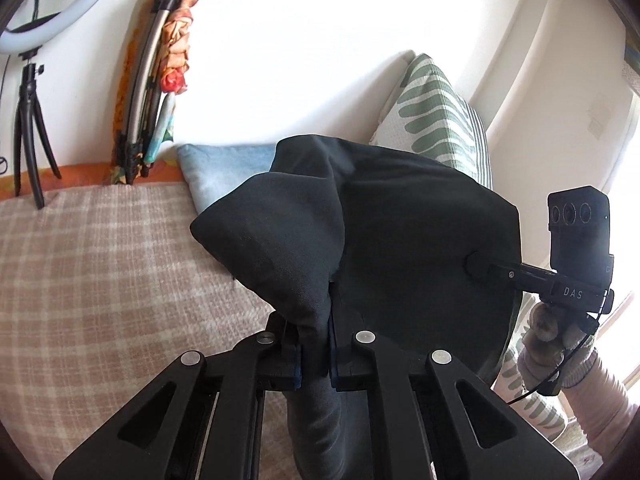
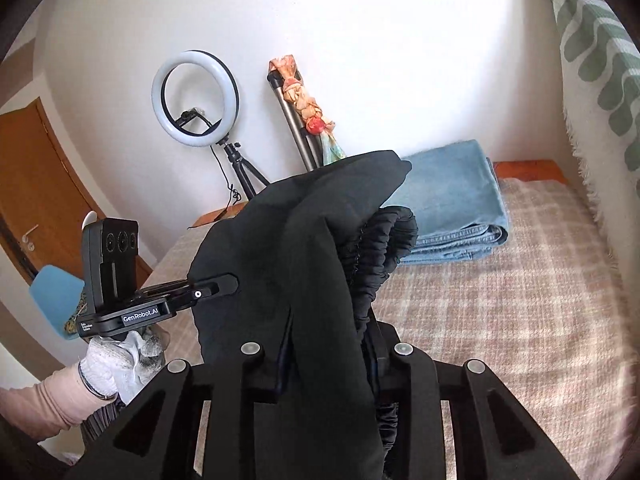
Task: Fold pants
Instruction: 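Carry the lifted trousers with both tools onto the folded blue jeans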
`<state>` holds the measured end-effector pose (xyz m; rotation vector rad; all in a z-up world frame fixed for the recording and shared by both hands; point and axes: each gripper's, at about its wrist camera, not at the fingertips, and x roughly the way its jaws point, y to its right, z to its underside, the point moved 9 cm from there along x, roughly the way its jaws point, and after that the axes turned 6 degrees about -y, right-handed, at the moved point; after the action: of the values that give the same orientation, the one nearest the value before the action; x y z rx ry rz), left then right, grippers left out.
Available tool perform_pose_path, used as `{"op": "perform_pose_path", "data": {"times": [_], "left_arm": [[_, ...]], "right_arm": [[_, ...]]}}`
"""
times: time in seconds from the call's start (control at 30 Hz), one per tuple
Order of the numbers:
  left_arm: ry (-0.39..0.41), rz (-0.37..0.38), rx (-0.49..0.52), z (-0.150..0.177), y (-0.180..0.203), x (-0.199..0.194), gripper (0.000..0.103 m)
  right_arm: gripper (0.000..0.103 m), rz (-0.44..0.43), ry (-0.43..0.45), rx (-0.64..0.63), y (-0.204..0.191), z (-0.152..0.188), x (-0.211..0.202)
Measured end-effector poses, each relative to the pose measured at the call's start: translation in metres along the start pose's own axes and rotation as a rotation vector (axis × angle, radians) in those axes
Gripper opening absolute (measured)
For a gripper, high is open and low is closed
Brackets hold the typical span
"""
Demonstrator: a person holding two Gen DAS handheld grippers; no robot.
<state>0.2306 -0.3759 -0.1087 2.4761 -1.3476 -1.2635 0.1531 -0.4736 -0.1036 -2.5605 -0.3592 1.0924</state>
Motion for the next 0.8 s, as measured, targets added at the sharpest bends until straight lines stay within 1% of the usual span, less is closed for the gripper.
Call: {"op": "perform_pose_path", "data": {"times": [0.17,0.23,0.37,0.47,0.63,0.8], "left_arm": [[0.035,-0.010,0.030,-0.052,-0.001,0.012,0.007],[0.047,-0.015,0.036,-0.073,-0.004,0.018,0.007],[0.068,-0.034,0.060,-0.107,-0.008,0.031,0.007],[0.078,-0.053,0.068,-0.130,-0.016,0.045,0.007],[0.067,-0.077,0.054,-0.155,-0.040,0.076,0.007],[0.036,-0.116,0.034,-0.165,-0.070,0.112,0.007]], "right_arm": [[0.029,0.039,0.064,-0.001,0.014,-0.045,-0.008],[0.029,0.061,0.072,-0.004,0.022,-0.065,-0.004],[0.029,0.079,0.081,0.009,0.043,-0.104,0.007],[0.029,0.076,0.092,0.014,0.057,-0.134,0.019],[0.029,0.073,0.079,0.024,0.085,-0.173,0.054],[0.028,0.084,0.036,0.040,0.116,-0.185,0.101]]}}
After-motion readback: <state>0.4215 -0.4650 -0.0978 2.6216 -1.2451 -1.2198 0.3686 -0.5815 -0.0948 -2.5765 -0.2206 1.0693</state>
